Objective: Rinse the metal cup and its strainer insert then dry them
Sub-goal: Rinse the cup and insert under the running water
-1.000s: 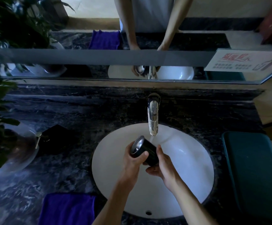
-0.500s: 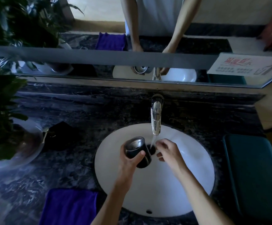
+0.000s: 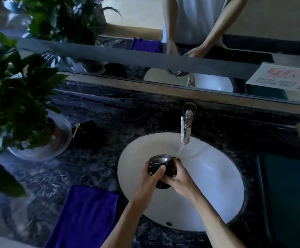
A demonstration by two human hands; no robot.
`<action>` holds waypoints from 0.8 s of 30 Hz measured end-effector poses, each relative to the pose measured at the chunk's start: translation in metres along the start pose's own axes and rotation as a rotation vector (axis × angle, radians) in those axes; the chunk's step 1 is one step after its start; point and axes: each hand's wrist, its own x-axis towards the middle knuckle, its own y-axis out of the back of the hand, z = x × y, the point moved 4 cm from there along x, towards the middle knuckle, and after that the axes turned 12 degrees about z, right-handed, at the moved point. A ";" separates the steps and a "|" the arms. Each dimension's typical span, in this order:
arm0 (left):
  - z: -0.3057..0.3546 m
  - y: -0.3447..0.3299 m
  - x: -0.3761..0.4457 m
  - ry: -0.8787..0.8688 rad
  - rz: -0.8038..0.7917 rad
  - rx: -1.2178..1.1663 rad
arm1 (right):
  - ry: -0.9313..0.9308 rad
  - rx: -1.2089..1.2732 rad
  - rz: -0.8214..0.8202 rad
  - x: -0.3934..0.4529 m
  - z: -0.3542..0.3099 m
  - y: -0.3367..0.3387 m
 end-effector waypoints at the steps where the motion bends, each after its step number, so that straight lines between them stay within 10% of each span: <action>1: 0.000 0.002 -0.004 -0.009 -0.001 0.021 | -0.004 0.026 0.004 -0.002 0.002 -0.001; 24: -0.003 0.064 -0.047 -0.049 0.157 0.116 | -0.040 0.150 -0.040 -0.029 0.020 -0.024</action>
